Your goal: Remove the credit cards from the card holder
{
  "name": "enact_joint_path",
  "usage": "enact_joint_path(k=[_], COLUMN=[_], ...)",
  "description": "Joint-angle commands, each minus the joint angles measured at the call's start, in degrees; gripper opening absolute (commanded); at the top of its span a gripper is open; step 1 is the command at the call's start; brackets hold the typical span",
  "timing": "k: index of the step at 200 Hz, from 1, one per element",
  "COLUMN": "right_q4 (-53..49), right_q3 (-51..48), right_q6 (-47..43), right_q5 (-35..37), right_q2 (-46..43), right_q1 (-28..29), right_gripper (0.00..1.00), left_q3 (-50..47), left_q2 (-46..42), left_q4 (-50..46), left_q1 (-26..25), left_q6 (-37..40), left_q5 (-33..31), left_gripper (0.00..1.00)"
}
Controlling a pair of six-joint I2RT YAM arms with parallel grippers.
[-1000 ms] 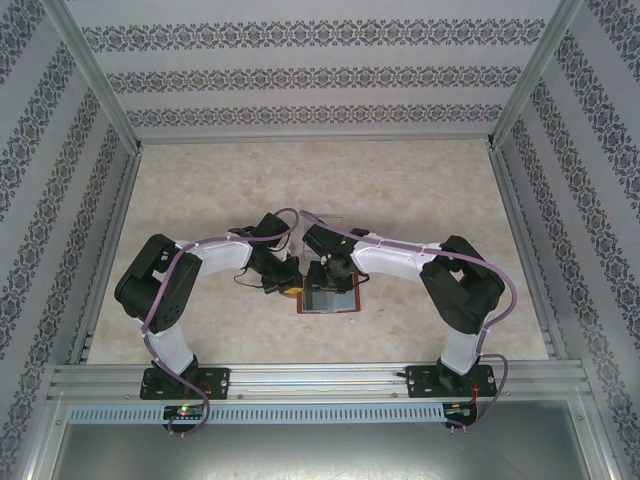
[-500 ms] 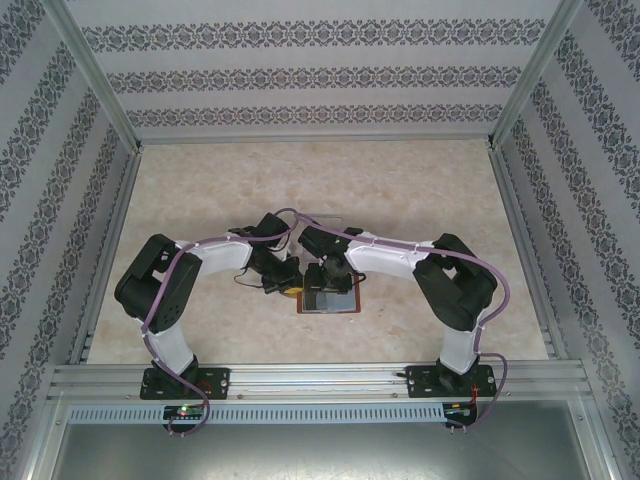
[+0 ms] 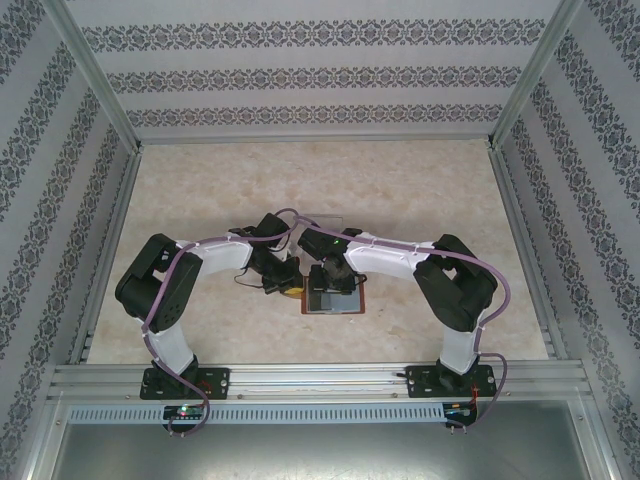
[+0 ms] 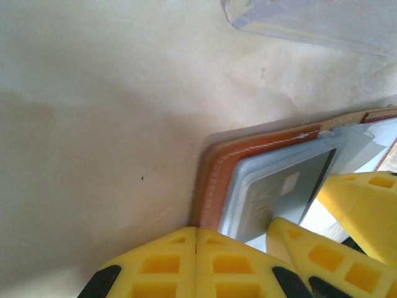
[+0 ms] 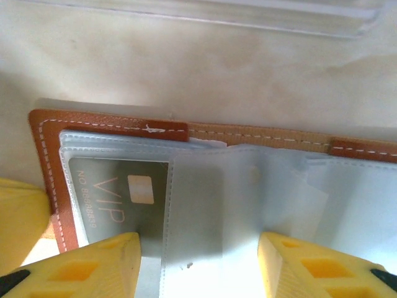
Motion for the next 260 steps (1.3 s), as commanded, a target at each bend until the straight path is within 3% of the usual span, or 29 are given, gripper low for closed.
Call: enact_joint_path(k=[1, 164, 181, 228, 260], right_q4=[-4.8, -12.8, -12.9, -10.6, -6.5], right_q3=[1.1, 4.0, 3.9, 3.4, 2.9], right_q6=[-0.6, -1.9, -1.9, -1.8, -1.2], right_q5=[3.5, 9.5, 9.4, 5.8, 0.7], right_q2=[-1.0, -2.0, -2.8, -4.1, -4.3], right_q1=[0.3, 0.7, 0.7, 0.7, 0.7], right_gripper=[0.53, 0.51, 0.45, 0.15, 0.08], left_q3=[1.4, 1.8, 1.9, 2.1, 2.4], left_q2=[1.1, 1.4, 1.3, 0.4, -1.3], left_q4=[0.4, 0.2, 0.2, -0.1, -0.7], left_q1=[0.7, 0.5, 0.4, 0.4, 0.2], left_q6=[-0.3, -0.4, -0.4, -0.4, -0.3], left_q5=[0.1, 0.1, 0.1, -0.1, -0.2], left_gripper=[0.02, 0.01, 0.01, 0.01, 0.02])
